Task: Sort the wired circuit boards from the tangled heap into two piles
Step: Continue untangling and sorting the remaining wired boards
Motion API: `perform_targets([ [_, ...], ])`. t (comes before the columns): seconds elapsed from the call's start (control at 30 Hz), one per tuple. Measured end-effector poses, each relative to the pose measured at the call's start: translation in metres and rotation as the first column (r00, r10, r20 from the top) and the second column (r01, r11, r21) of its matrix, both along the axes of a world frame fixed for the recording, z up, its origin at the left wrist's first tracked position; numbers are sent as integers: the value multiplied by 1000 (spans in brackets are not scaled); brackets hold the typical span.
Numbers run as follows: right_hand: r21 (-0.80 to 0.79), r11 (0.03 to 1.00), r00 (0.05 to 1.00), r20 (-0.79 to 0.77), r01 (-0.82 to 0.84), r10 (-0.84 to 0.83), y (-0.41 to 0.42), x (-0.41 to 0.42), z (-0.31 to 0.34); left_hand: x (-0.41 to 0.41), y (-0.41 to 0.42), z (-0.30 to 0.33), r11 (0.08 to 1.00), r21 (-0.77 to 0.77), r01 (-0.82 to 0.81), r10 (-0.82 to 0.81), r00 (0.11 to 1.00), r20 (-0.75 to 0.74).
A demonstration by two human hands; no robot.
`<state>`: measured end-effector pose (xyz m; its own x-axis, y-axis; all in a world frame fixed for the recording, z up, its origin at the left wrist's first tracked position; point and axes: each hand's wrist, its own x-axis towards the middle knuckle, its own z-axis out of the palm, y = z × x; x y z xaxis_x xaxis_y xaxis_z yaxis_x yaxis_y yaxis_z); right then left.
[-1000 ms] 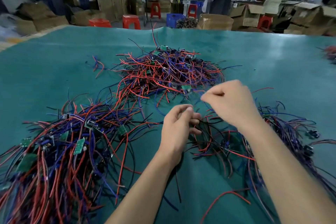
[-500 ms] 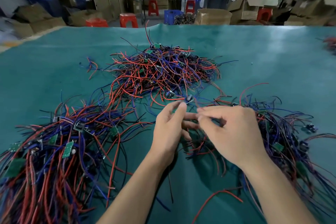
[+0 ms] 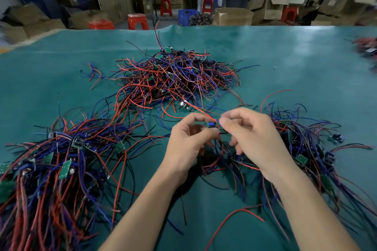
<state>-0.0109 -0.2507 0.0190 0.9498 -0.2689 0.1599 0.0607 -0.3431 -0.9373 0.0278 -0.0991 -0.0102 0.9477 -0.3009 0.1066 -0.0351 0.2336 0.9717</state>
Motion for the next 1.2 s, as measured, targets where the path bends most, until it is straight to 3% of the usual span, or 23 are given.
perform_targets([
  [0.13,72,994,997,13,-80,80,8,1,-6,-2,-1,0,995,8,102,-102,992,69],
  [0.23,277,961,999,36,-26,17,6,3,-5,0,1,-3,995,73,63,-68,995,73],
  [0.43,392,920,993,112,-5,-42,6,6,-6,1,1,-4,991,124,44,-47,999,24],
  [0.53,335,941,985,147,39,-93,3,8,-9,0,0,-1,982,160,97,-104,994,32],
  [0.67,44,978,941,268,203,-208,-13,8,-9,-1,-1,-2,979,177,99,-104,994,18],
  [0.93,162,976,942,279,145,-186,-7,6,-6,-3,-4,2,985,101,141,-132,987,-91],
  [1.07,86,983,925,334,163,-183,1,4,-6,-2,0,1,982,118,148,-149,989,6],
  [1.2,78,981,926,325,177,-193,0,4,-4,0,1,-1,984,105,147,-148,989,4],
])
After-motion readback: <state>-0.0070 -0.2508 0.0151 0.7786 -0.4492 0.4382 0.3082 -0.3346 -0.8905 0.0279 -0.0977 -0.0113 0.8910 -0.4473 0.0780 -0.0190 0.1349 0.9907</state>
